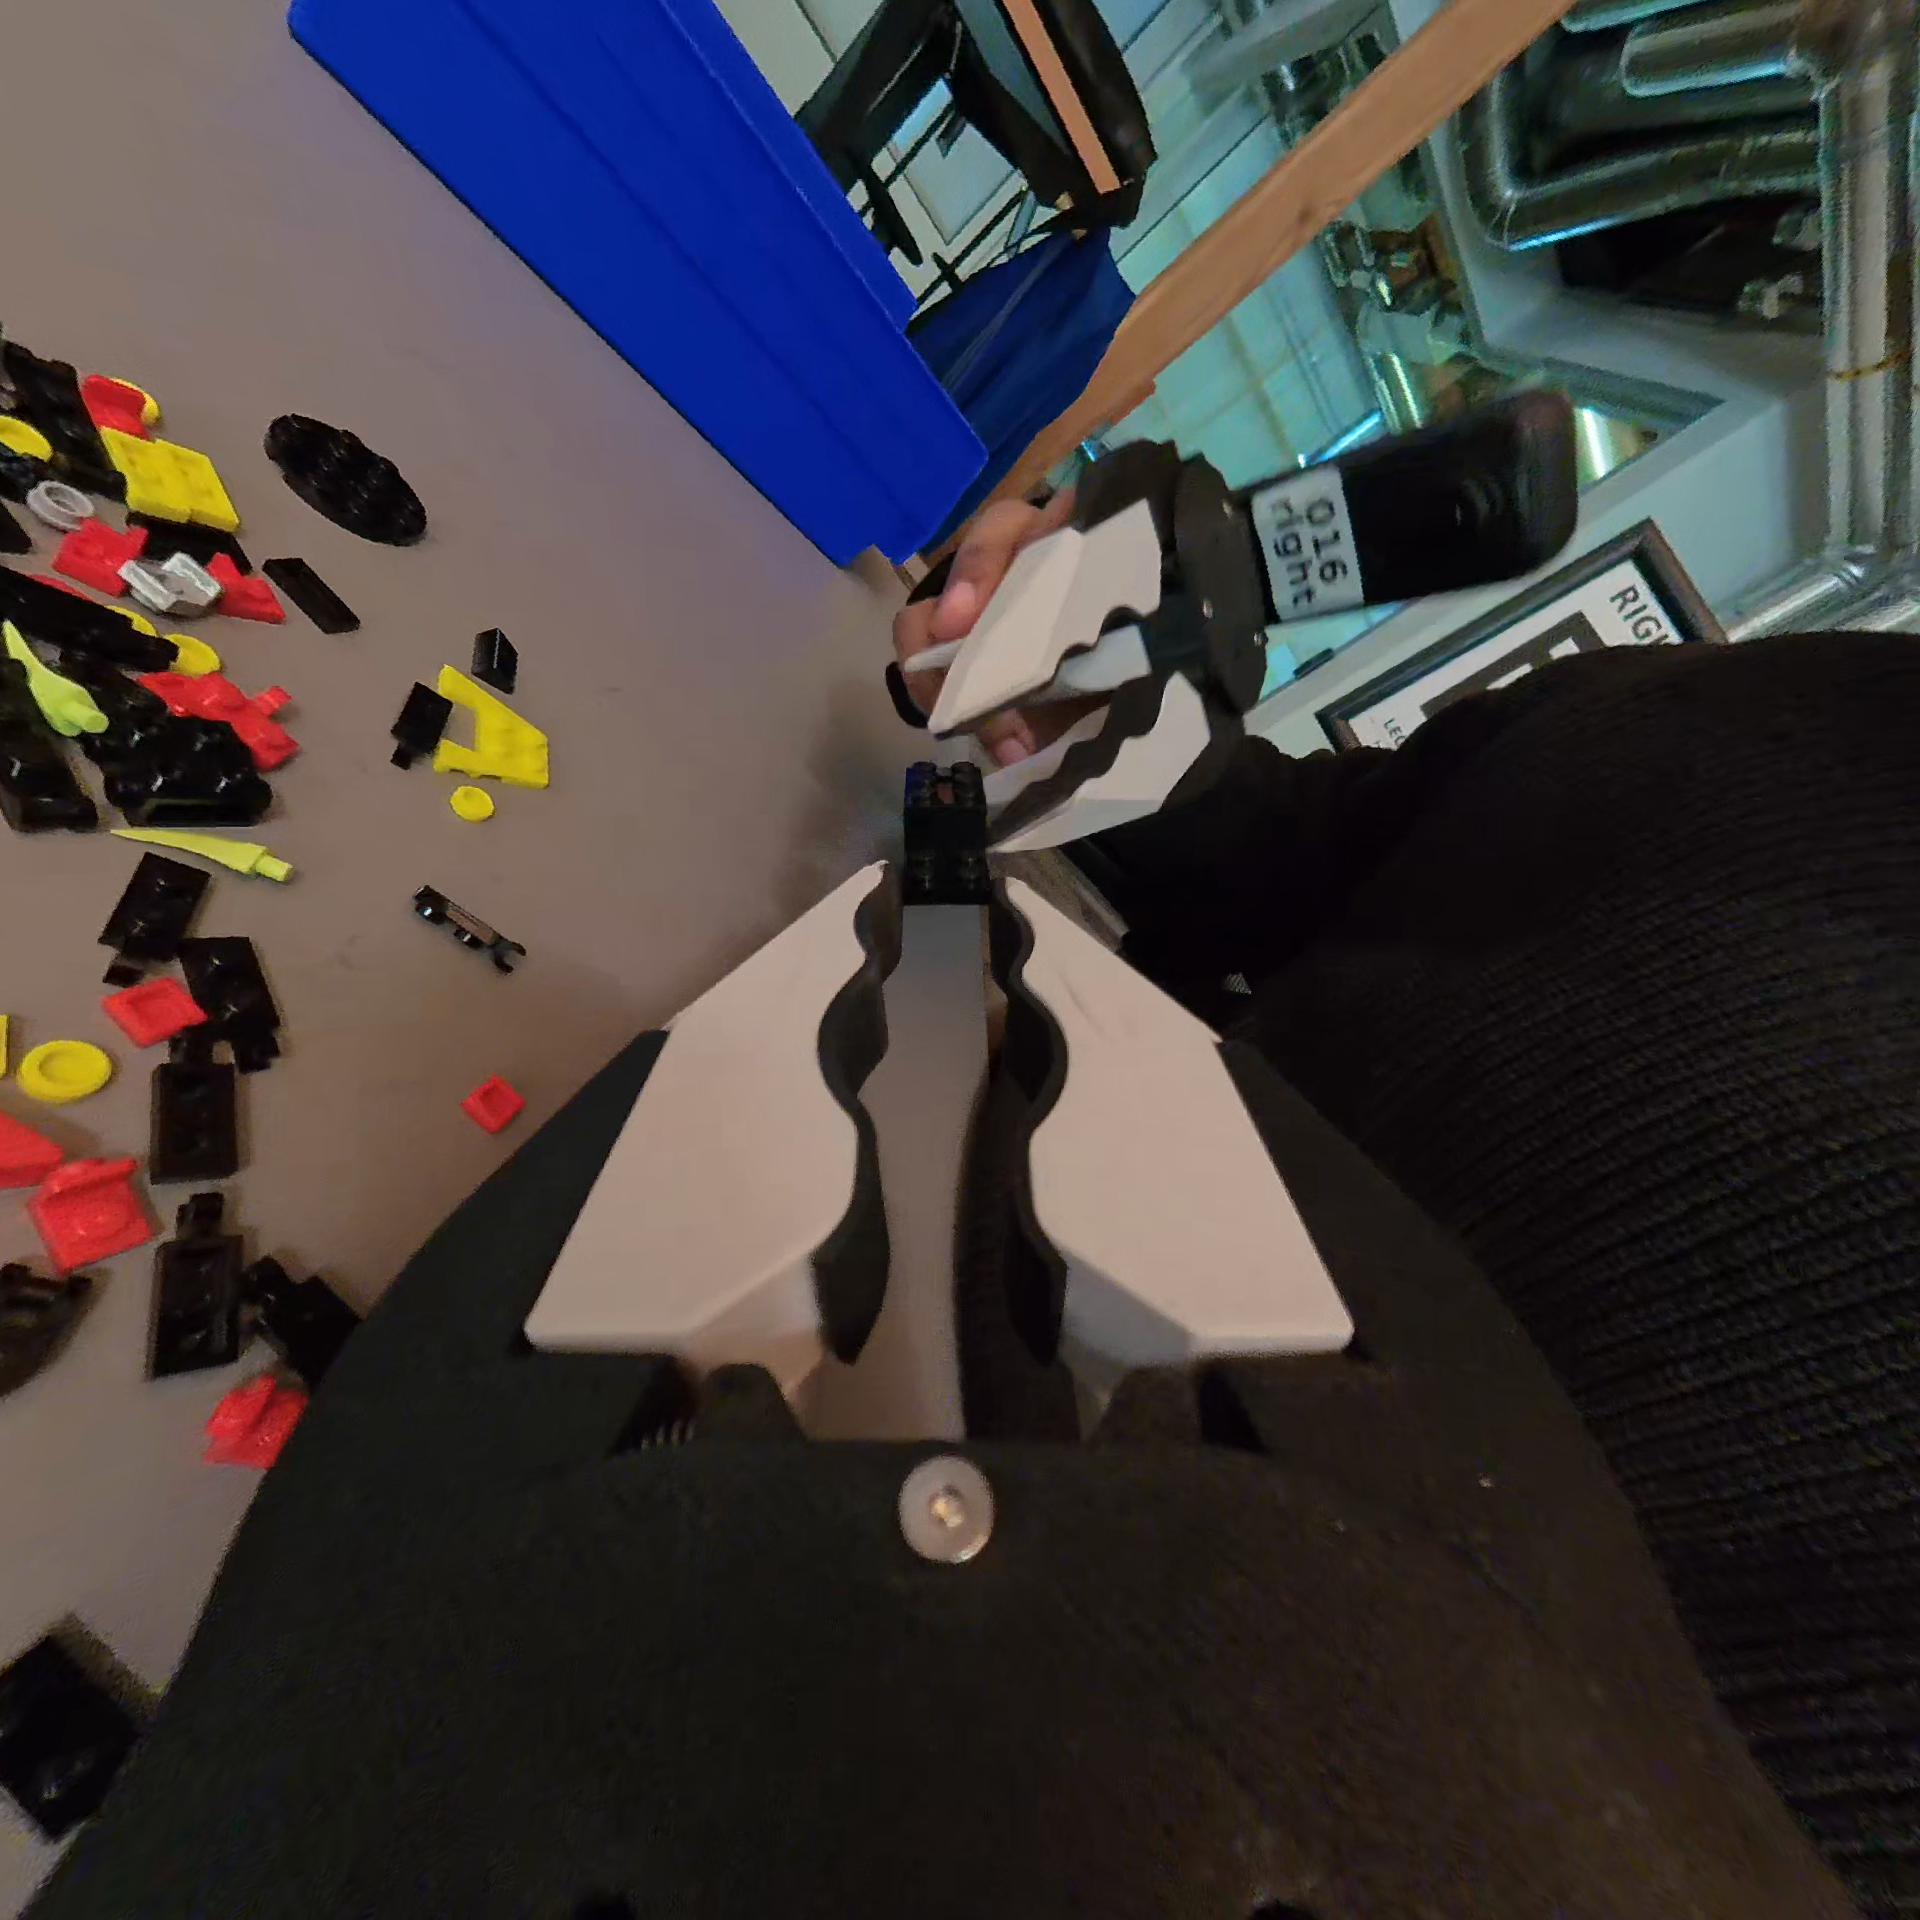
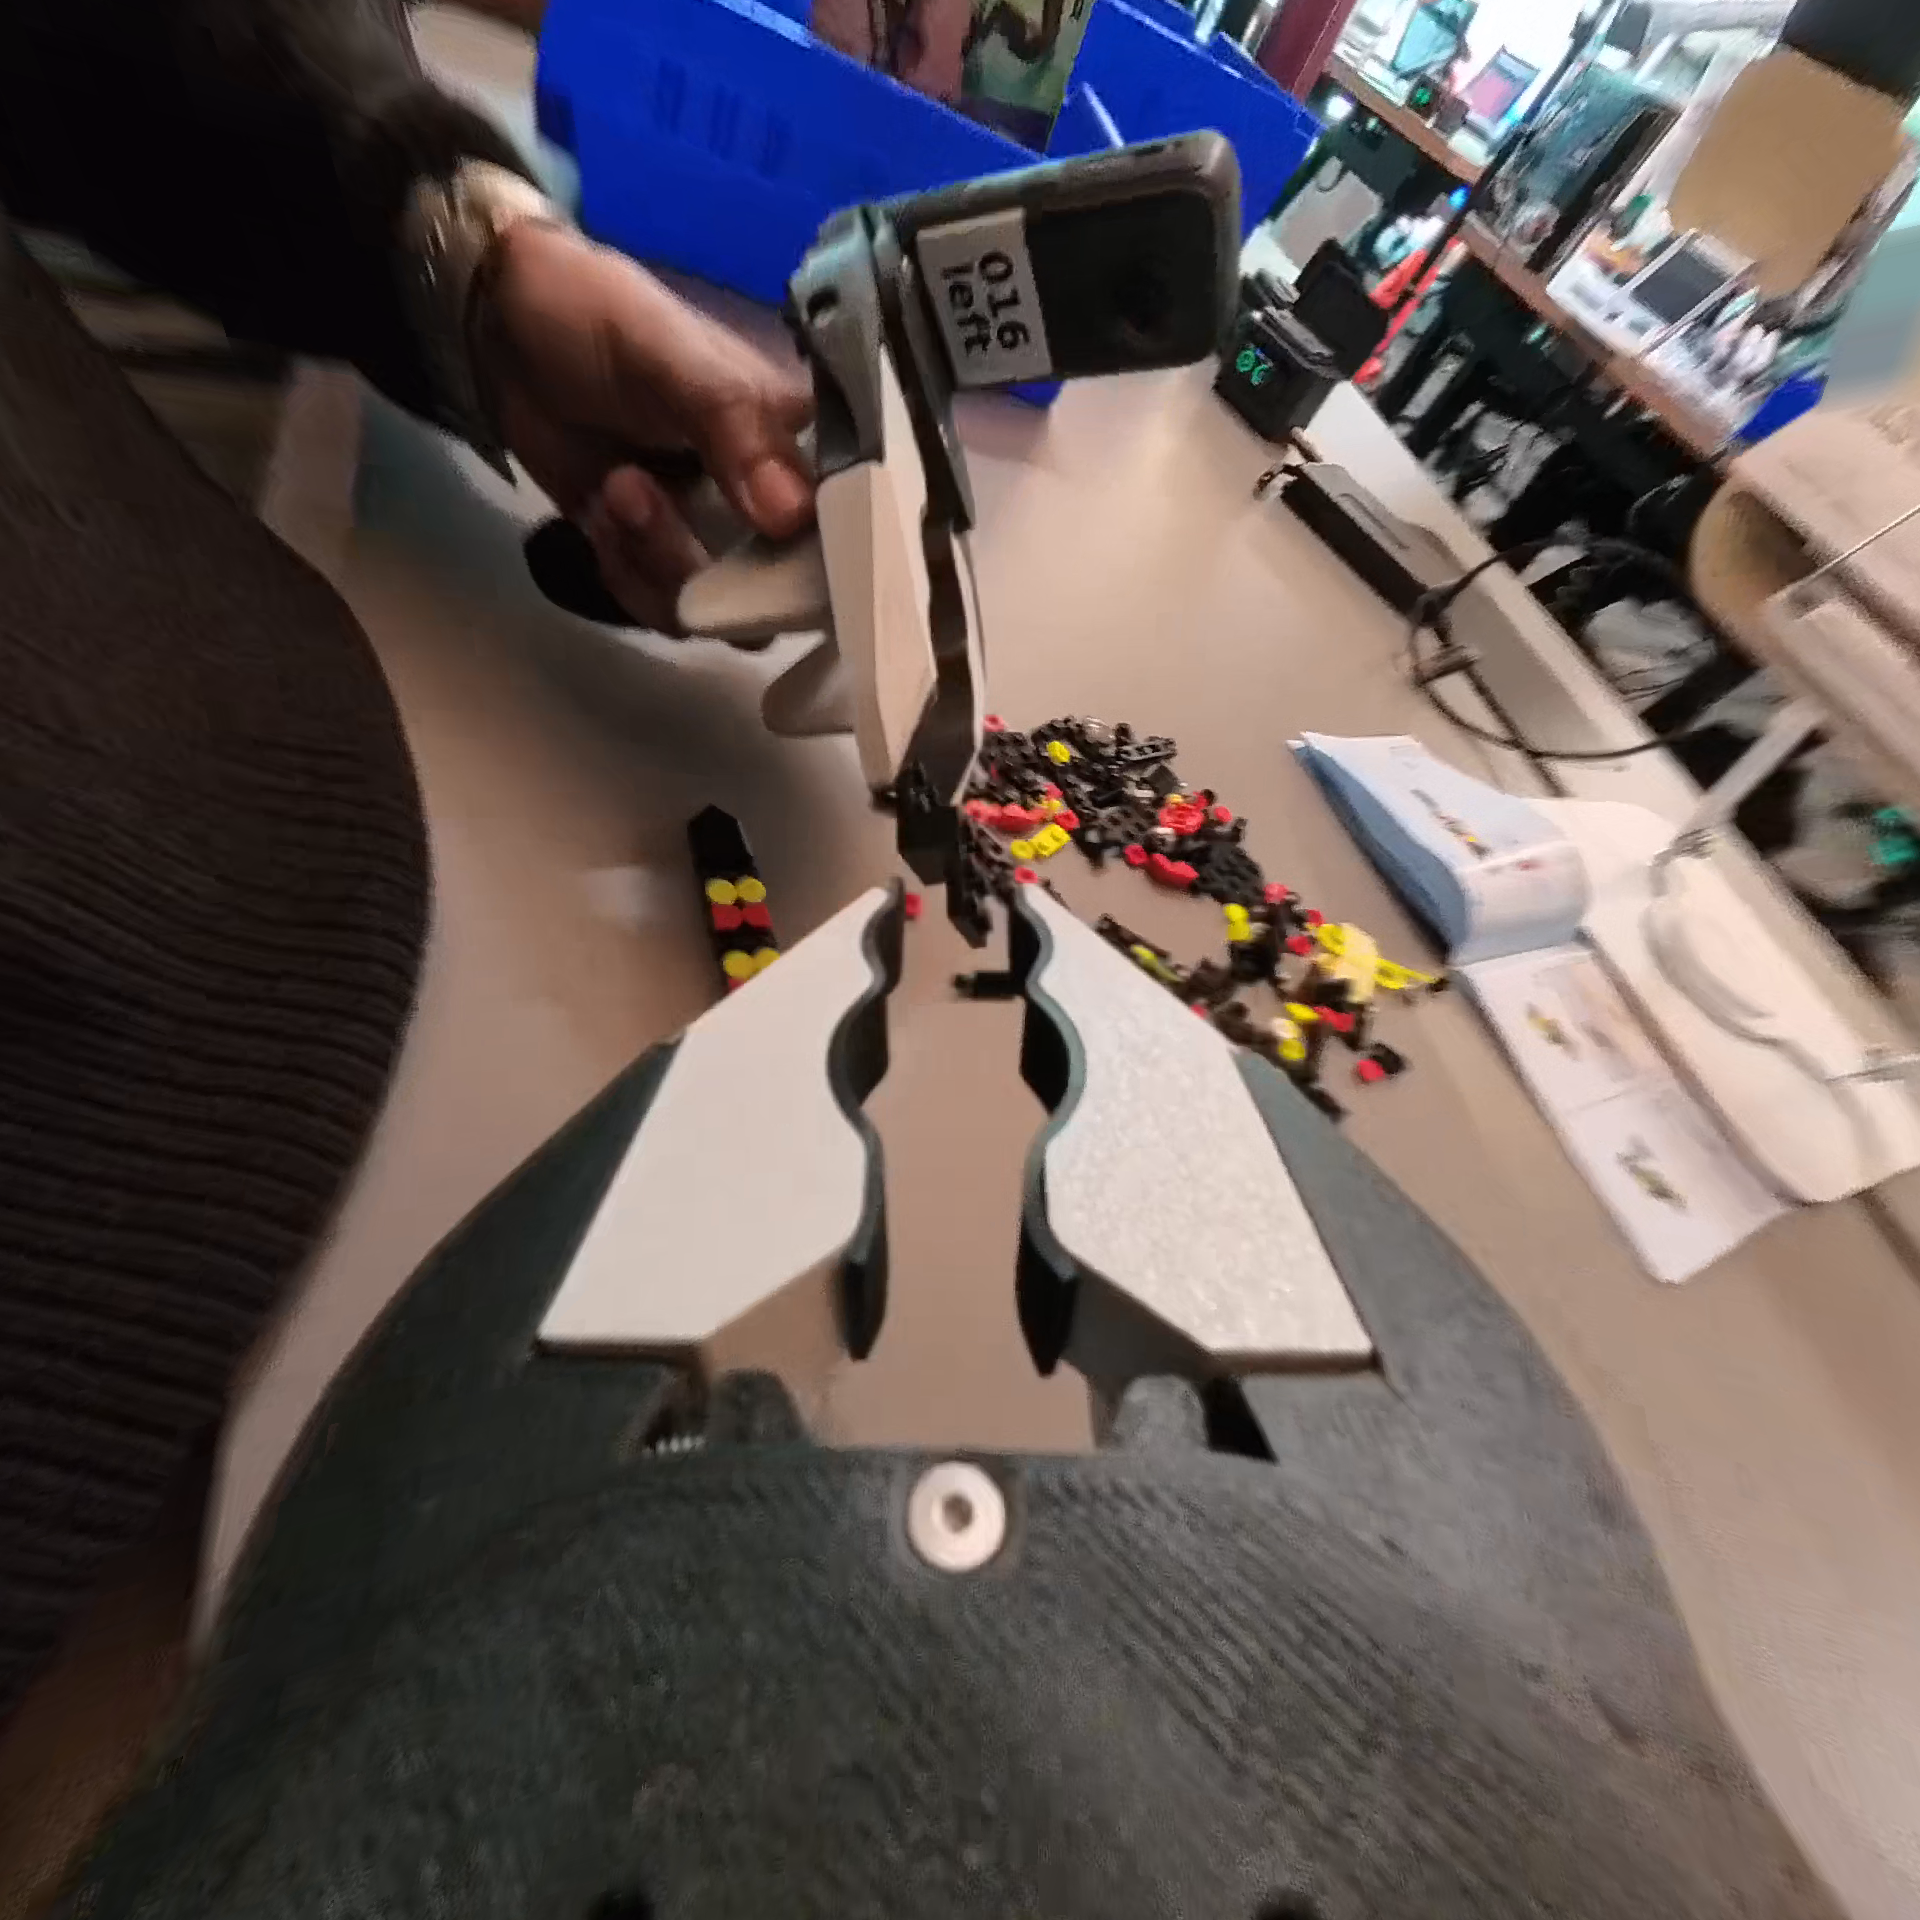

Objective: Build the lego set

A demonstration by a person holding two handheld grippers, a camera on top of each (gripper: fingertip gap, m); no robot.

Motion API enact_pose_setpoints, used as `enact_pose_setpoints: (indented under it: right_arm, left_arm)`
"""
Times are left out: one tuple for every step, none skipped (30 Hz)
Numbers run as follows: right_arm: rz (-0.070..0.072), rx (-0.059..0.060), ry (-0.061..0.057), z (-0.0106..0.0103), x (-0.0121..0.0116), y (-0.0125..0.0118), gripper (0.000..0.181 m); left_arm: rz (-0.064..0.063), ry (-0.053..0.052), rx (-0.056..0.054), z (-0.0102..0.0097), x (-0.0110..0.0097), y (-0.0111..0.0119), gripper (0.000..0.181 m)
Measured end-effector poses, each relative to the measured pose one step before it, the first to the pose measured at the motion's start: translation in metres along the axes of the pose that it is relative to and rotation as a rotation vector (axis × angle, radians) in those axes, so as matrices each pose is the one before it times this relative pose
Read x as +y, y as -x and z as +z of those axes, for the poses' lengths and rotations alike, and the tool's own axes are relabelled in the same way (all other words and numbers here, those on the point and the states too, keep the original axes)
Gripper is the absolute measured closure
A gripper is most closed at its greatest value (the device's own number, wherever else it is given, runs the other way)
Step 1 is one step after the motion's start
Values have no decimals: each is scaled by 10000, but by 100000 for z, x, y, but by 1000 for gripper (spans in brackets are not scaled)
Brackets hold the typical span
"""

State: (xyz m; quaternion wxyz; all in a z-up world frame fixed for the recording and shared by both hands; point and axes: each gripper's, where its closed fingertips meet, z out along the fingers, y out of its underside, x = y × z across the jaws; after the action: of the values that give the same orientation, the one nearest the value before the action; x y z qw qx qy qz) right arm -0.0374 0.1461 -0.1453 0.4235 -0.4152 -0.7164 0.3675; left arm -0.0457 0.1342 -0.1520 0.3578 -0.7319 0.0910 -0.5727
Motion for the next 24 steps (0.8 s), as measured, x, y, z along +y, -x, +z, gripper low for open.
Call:
enact_pose_setpoints:
  right_arm:
    - [802, -310, -307, -106, -406, -3, 159]
    - [772, -268, -329, -138, -437, -77, 156]
    - [710, -224, -283, -139, -347, -138, 154]
    - [641, -217, -202, -133, -207, -131, 151]
    - [597, -210, -136, -110, -84, -113, 150]
    - [601, -168, -83, -57, 25, -160, 147]
    - [659, -120, -4, 3, 159, -239, 147]
    - [713, -161, 99, 66, 336, -204, 145]
    - [685, -272, 150, 111, 416, -39, 141]
    - [592, -270, 120, 121, 370, 0, 139]
    - [454, -188, 64, 110, 283, -38, 140]
    - [301, -157, 45, 103, 212, -1, 140]
    - [182, -107, 64, 91, 174, 2, 142]
    - [91, -35, 75, 86, 169, -28, 143]
    - [31, -44, 85, 88, 156, 44, 143]
    - [14, -73, 96, 102, 163, 112, 143]
    - [13, -64, 91, 94, 167, 112, 144]
    - [12, -63, 85, 97, 162, 95, 143]
    - [14, -52, 86, 97, 161, 80, 144]
    - [10, -21, 78, 82, 139, 25, 144]
    - [-3, -11, 57, 73, 108, 5, 144]
    - [-3, -2, 41, 57, 76, 1, 145]
    - [4, 27, 34, 30, 66, -53, 145]
    - [-3, 30, 19, 9, 32, -61, 145]
  left_arm:
    - [91, 47, 18, -28, 65, -39, 167]
    - [84, 46, -7, -22, 69, 12, 167]
    - [88, 33, -25, -12, 67, 25, 167]
    - [88, 35, -17, 4, 58, 22, 167]
    - [93, 48, -14, 10, 60, -8, 167]
    - [124, 34, -21, 27, 38, -17, 167]
    - [149, 38, -27, 31, 40, -32, 167]
    - [159, 65, -33, 46, 77, -38, 167]
    - [169, 84, -29, 64, 115, -56, 167]
    - [177, 83, -60, 68, 118, -17, 167]
    - [184, 71, -81, 66, 101, -4, 167]
    - [175, 64, -49, 74, 81, -49, 167]
    - [156, 56, -26, 64, 55, -81, 167]
    - [132, 44, -41, 73, 56, -41, 167]
    - [106, 39, -51, 51, 43, -3, 167]
    - [72, 39, -46, 48, 65, 18, 167]
    - [38, 41, -39, 39, 74, 42, 167]
    - [26, 13, -35, 28, 31, 56, 167]
    - [11, -4, -26, 12, 17, 45, 167]
    - [1, -11, -3, -1, -17, 9, 167]
    - [6, -24, 8, -9, -45, -18, 167]
    - [9, -17, 0, -5, -34, -9, 167]
    - [16, -5, -7, -17, -11, 0, 167]
    - [20, -2, -14, -2, -4, 4, 167]
